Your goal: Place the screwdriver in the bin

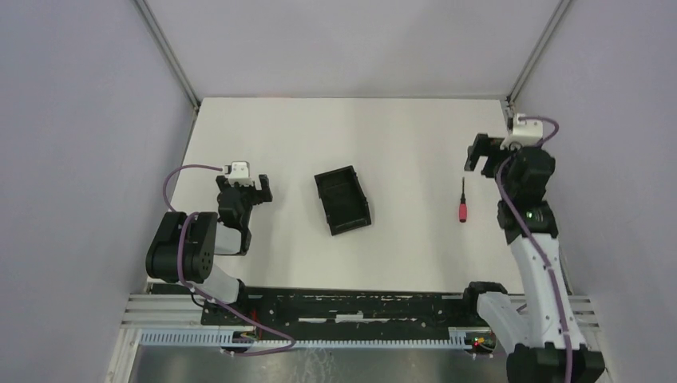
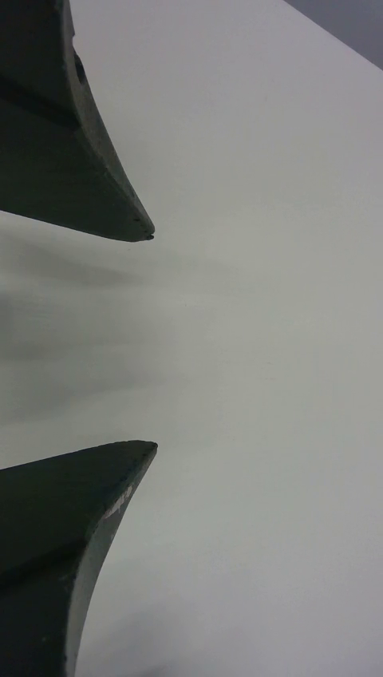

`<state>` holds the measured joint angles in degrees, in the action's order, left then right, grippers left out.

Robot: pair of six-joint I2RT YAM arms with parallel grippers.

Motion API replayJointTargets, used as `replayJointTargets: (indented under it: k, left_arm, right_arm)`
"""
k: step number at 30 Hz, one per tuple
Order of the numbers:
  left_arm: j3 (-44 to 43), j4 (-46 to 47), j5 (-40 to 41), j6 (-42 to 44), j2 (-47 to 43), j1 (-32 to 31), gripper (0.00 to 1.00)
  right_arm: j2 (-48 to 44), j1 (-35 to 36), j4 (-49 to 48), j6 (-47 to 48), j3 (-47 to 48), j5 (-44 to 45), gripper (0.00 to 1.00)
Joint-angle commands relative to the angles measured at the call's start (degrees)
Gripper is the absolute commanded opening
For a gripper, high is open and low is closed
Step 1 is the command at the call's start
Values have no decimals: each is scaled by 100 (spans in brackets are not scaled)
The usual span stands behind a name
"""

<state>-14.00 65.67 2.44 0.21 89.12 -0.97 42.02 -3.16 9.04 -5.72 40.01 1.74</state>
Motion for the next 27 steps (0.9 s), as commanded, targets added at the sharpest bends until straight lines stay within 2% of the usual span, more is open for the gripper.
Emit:
replayJointTargets:
  k: [1, 4, 7, 12, 16, 21, 23, 26, 27]
  left_arm:
    - [-24, 166, -60, -188, -88, 36, 100]
    - [-24, 165, -50, -188, -88, 36, 100]
    - [-24, 166, -50, -188, -88, 40, 100]
    - [-24, 166, -50, -188, -88, 40, 100]
    - [-24, 166, -51, -188, -91, 36, 100]
    - [-24, 164, -57, -188, -89, 36, 100]
    - [-24, 165, -55, -183, -86, 36, 100]
    - [-24, 165, -50, -188, -88, 36, 100]
    - [-24, 165, -50, -188, -90, 36, 100]
  right_arm:
    - [1781, -28, 1959, 210, 2043, -84, 97]
    - [2960, -27, 2666, 393, 2847, -58, 98]
    - [3850, -27, 2867, 482, 3012, -21, 98]
    - [4574, -27, 2541, 400, 2362, 203, 95]
    - [4935, -27, 1986, 327, 1628, 90, 86]
    - [5455, -27, 1678, 306, 1322, 150, 62]
    - [5532, -27, 1664, 312, 1345, 260, 45]
    - [5526, -27, 1911, 358, 1619, 292, 6]
    - [5468, -27, 2068, 376, 1777, 300, 0]
